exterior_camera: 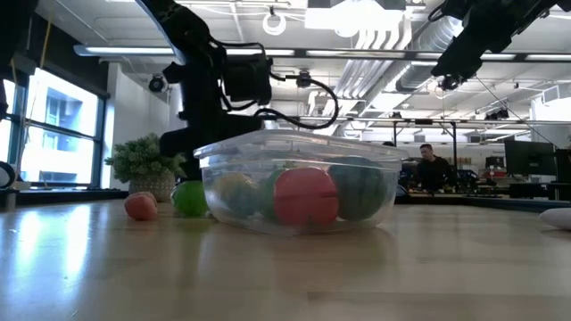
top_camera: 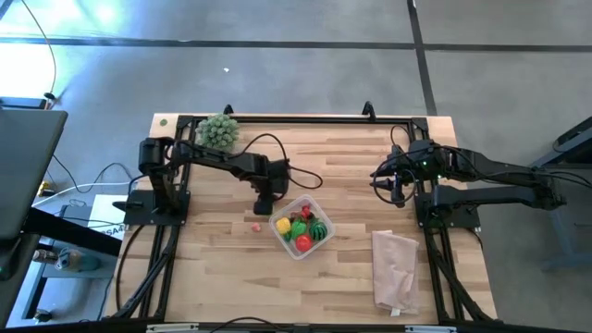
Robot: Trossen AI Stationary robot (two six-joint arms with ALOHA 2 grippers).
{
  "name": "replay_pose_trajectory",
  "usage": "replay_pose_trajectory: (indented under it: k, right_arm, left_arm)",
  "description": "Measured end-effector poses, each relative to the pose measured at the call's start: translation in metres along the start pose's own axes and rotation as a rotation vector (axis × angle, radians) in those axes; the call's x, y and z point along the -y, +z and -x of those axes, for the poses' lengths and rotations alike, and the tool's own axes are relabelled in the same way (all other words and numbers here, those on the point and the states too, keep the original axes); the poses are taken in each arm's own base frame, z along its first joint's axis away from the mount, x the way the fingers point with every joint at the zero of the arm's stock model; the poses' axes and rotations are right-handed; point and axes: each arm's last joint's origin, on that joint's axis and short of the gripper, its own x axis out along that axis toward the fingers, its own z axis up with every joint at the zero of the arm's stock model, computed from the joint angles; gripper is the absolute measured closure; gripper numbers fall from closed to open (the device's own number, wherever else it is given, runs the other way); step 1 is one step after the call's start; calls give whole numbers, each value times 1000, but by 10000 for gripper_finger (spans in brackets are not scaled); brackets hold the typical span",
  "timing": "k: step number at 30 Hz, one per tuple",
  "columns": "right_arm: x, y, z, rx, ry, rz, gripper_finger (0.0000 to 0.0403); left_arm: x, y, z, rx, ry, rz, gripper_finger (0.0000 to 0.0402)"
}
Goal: Pick and placing Produce into tupperware
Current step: Put the red cherry into the transparent bin
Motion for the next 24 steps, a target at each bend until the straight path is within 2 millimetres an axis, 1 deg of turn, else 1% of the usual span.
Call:
replay_pose_trajectory:
  k: [11,24]
  right_arm:
    - [0,0,0,0,0,0,274]
    - [0,0,0,0,0,0,274]
  left_arm:
    - [-1,4,-1,36,19,6,270]
    - [-1,3,-1,33,22,10,270]
